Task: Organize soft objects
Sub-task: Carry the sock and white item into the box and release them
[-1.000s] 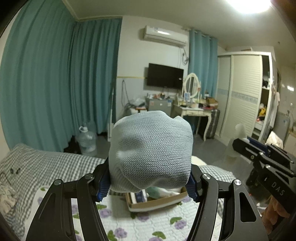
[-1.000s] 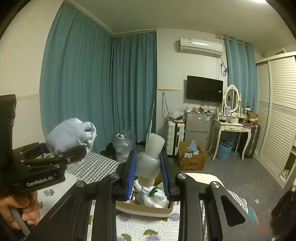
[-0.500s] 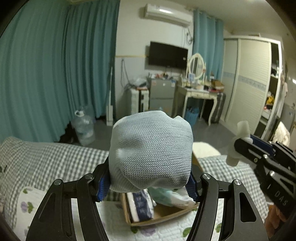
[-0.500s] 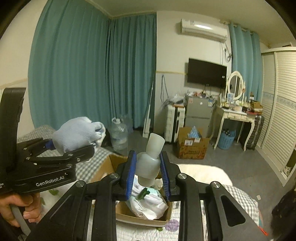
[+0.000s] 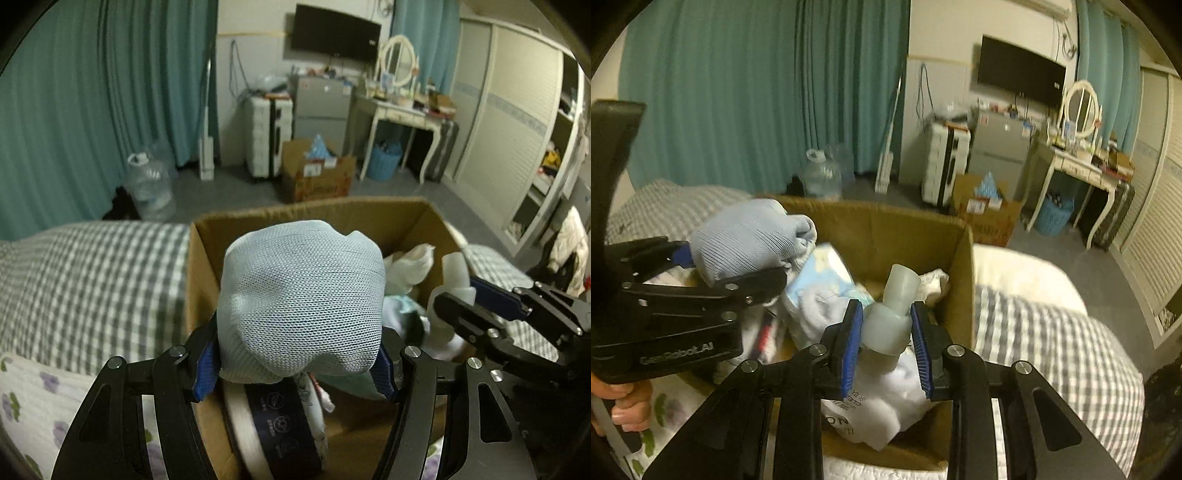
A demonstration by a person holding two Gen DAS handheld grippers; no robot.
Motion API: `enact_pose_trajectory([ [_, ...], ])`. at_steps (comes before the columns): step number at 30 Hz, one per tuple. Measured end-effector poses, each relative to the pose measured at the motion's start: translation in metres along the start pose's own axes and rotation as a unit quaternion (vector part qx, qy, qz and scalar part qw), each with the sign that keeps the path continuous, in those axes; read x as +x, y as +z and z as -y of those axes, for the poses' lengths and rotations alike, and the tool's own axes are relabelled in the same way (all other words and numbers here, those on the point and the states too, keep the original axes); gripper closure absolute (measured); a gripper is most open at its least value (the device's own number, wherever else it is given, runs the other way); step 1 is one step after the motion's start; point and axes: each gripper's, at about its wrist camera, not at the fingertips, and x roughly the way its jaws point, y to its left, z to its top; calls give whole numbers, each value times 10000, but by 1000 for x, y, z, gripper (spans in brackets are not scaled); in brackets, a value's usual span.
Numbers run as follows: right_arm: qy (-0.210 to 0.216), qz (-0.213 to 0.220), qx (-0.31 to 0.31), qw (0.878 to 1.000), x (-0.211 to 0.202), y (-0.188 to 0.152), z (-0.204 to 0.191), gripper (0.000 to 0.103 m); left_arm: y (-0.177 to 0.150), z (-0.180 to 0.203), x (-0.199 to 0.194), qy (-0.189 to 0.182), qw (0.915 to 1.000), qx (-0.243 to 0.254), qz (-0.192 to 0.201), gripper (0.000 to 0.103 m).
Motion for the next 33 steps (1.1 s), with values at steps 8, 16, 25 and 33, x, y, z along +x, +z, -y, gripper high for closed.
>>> enact_pose_trajectory([
  [8, -142, -752, -7, 9971, 42, -3, 8, 76, 1, 6, 21, 34, 9996, -12, -273, 38],
  [16, -167, -982, -267, 9947, 49, 0, -3, 71, 9, 22, 35, 320, 9978, 312, -497, 29],
  [25, -122, -419, -107, 9990, -1, 13, 0, 43, 16, -1, -4, -192, 9994, -282, -75, 17],
  [33, -310, 55, -45, 9995, -64, 31, -1, 43, 33, 5, -43, -129, 9996, -226, 139, 10],
])
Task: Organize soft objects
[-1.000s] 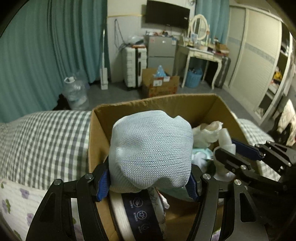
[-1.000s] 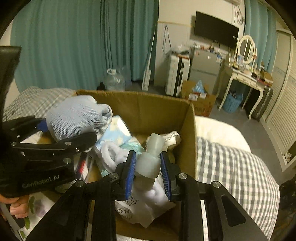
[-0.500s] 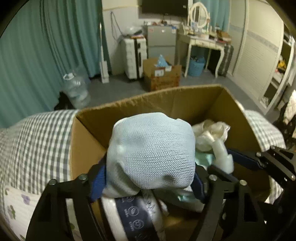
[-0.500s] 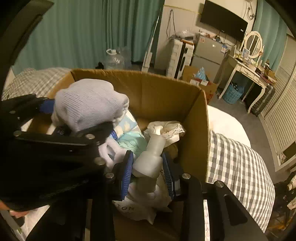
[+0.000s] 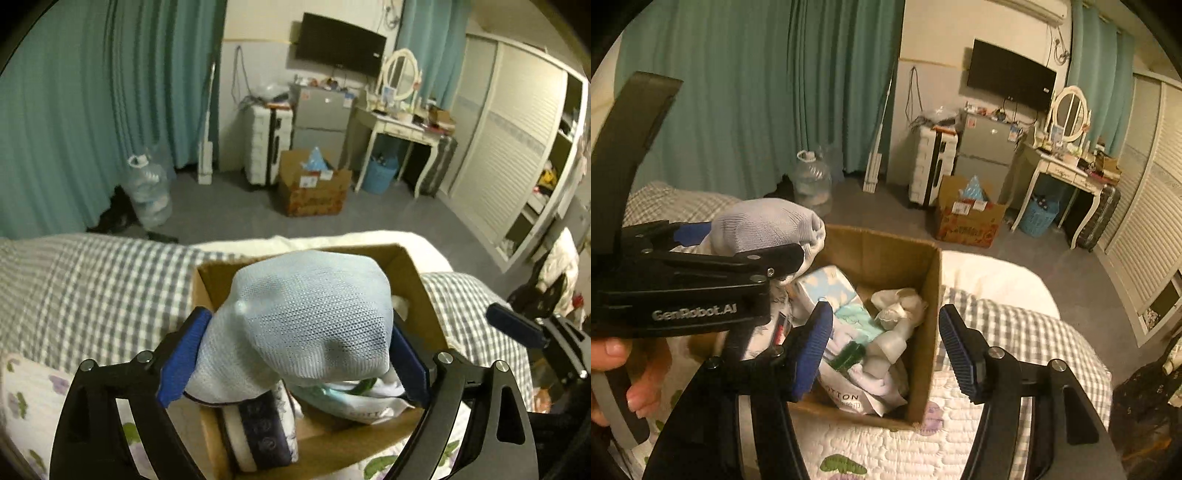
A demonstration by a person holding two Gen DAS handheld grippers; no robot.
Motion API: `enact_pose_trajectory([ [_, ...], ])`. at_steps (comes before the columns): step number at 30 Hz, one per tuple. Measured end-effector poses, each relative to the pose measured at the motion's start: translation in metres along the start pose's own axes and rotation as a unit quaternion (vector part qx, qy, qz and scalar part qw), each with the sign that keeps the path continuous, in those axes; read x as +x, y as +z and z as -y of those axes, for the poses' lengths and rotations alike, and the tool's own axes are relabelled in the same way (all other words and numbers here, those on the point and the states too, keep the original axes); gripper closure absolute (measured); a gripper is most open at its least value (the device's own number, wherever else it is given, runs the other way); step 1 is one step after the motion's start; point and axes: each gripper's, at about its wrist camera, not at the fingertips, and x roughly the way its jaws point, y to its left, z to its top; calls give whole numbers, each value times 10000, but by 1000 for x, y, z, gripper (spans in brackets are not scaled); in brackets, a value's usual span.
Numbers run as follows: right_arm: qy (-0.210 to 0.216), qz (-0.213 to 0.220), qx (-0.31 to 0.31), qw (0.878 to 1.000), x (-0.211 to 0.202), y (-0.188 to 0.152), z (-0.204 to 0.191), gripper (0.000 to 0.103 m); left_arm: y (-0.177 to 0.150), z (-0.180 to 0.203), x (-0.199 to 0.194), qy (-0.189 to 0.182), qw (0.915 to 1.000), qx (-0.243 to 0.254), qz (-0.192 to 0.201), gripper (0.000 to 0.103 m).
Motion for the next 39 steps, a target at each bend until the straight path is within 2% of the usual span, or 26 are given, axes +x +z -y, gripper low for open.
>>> enact_pose_trajectory([
  [4, -83, 112, -23, 9999, -26, -1, -3, 43, 2, 4, -8, 266, 9995, 159, 63, 7],
  [11, -104, 275, 7, 9996, -68, -1, -5, 43, 3, -3, -42, 75, 9996, -97, 265, 7],
  [15, -87, 488, 57, 9988, -98, 9, -9, 41, 10, -9, -78, -57, 9975, -369, 593, 7],
  [17, -111, 626, 61, 9980, -114, 12, -12, 26, 13, -14, -101, -15, 9956, -524, 774, 7],
  [21, -121, 970, 132, 9951, -155, 18, -20, 21, 15, -20, -145, 99, 9912, -683, 1126, 7],
  [23, -199, 1056, 132, 9941, -173, 20, -26, 8, 13, -22, -172, 146, 9883, -638, 1374, 5],
  [25, -322, 1133, 87, 9930, -190, 22, -33, 0, 7, -22, -195, 189, 9862, -559, 1549, 3],
  [30, -336, 1348, 60, 9903, -232, 17, -49, 0, -14, -22, -246, 388, 9779, -457, 2001, 0],
  [39, -260, 1793, 117, 9834, -295, -17, -68, 0, -58, -25, -298, 526, 9697, -442, 2343, 0],
])
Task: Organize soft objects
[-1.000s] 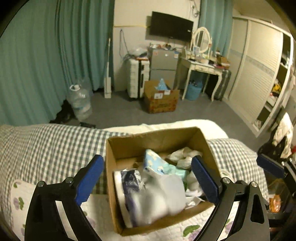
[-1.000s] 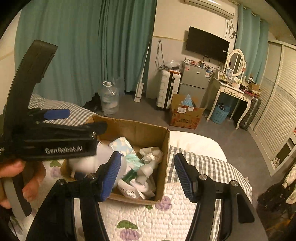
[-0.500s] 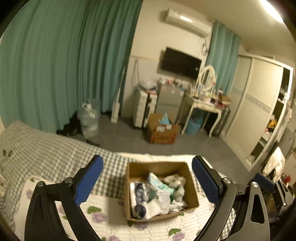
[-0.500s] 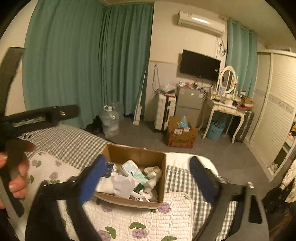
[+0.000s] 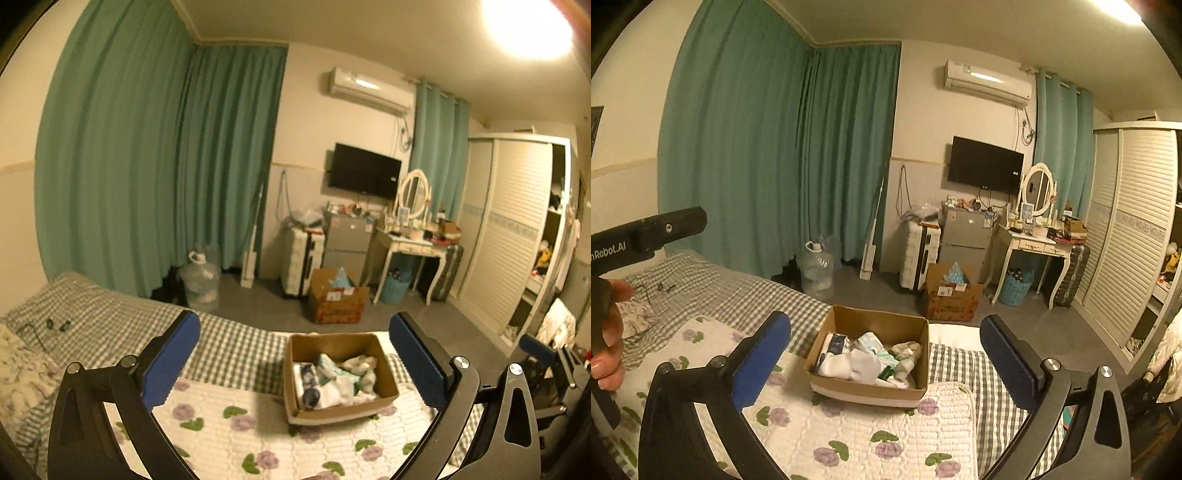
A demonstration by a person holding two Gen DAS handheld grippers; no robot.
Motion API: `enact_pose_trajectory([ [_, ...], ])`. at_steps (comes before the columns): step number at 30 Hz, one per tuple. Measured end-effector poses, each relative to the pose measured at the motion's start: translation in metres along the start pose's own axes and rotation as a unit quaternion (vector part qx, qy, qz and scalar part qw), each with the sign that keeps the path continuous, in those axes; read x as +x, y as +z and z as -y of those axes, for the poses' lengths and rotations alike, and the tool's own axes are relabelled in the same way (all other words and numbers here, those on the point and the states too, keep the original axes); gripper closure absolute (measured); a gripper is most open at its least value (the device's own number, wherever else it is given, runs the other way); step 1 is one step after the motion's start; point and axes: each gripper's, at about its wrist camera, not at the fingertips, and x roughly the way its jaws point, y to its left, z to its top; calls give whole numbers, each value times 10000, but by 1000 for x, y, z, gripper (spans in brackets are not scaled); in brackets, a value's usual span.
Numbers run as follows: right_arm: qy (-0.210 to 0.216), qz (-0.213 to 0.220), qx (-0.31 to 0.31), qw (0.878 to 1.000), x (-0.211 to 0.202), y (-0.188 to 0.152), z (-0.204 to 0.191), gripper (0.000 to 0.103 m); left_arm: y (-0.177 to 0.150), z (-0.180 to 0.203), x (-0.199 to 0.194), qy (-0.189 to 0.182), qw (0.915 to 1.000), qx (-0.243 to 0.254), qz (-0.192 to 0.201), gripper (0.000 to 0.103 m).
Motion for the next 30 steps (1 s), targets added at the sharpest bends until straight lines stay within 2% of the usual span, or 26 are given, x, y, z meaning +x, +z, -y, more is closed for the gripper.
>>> enact_pose_trajectory([
  [2, -25, 44, 44, 10000, -9, -5, 0, 0, -9, -1, -11, 41, 10000, 58, 42, 0],
  [6, 7, 96, 270, 9996, -29, -17, 2, 0, -28, -3, -23, 4, 9999, 78, -114, 0],
  [13, -16, -131, 386, 9992, -40, -53, -4, 0, -62, 2, -39, 315, 9989, 352, -7, 0],
  [19, -167, -378, 420, 9983, -36, -84, -6, 0, -90, 5, -33, 324, 9984, 402, -208, 0],
  [30, -160, -443, 593, 9971, -23, -92, 2, 0, -108, 12, -24, 381, 9975, 467, -377, 0],
])
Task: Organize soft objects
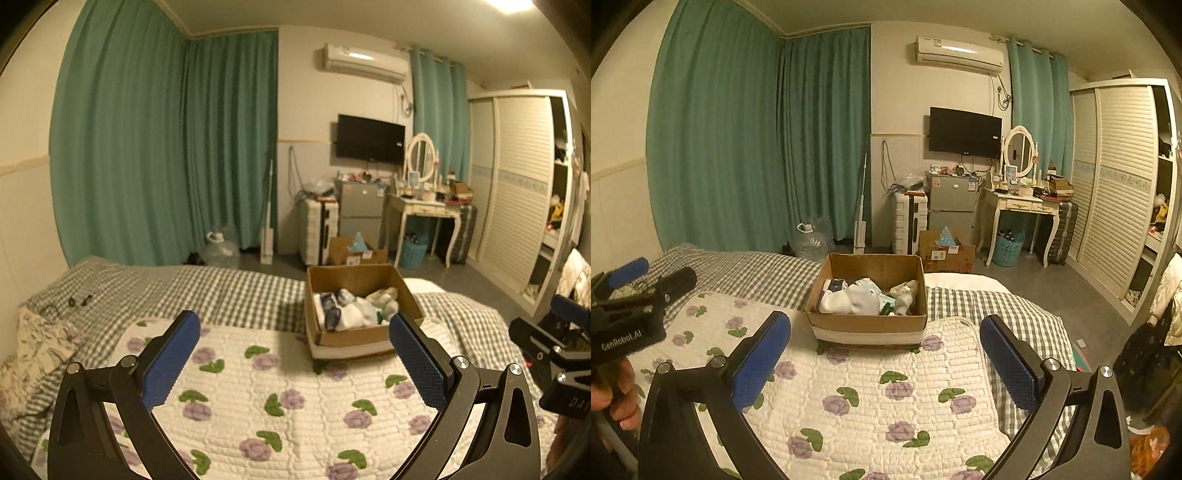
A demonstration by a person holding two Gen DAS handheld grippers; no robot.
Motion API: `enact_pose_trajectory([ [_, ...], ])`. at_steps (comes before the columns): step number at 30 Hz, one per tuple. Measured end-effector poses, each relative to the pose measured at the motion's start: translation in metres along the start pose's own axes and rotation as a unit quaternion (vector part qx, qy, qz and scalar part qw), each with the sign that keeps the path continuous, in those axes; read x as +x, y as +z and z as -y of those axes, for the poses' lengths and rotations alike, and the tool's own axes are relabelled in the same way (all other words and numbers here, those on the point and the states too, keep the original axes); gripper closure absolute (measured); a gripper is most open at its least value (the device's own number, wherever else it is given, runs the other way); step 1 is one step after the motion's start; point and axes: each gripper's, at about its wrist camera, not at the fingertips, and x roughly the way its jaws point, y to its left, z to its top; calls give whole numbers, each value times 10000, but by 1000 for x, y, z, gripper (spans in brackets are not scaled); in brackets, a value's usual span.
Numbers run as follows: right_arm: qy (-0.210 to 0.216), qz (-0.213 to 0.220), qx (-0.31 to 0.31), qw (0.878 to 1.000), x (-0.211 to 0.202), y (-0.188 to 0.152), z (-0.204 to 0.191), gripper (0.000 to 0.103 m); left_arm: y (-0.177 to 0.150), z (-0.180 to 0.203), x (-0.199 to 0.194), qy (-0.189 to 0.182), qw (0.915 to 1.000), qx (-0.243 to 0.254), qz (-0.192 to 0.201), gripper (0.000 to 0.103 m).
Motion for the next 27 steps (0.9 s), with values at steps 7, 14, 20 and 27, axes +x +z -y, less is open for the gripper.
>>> enact_pose_trajectory([
  [7, 8, -54, 11, 10000, 7, -2, -1, 0, -3, 0, 4, -45, 9999, 13, -105, 0],
  [14, 9, -104, 40, 9999, 14, -5, -2, 0, -4, -1, 4, -17, 9999, -15, -164, 0],
  [20, 5, -115, 44, 9999, 17, -6, -4, 0, -3, -2, 5, 6, 9998, 10, -205, 0],
  [27, -1, -190, 96, 9998, 22, -11, -4, 0, -1, -2, 6, -3, 9997, 55, -238, 0],
])
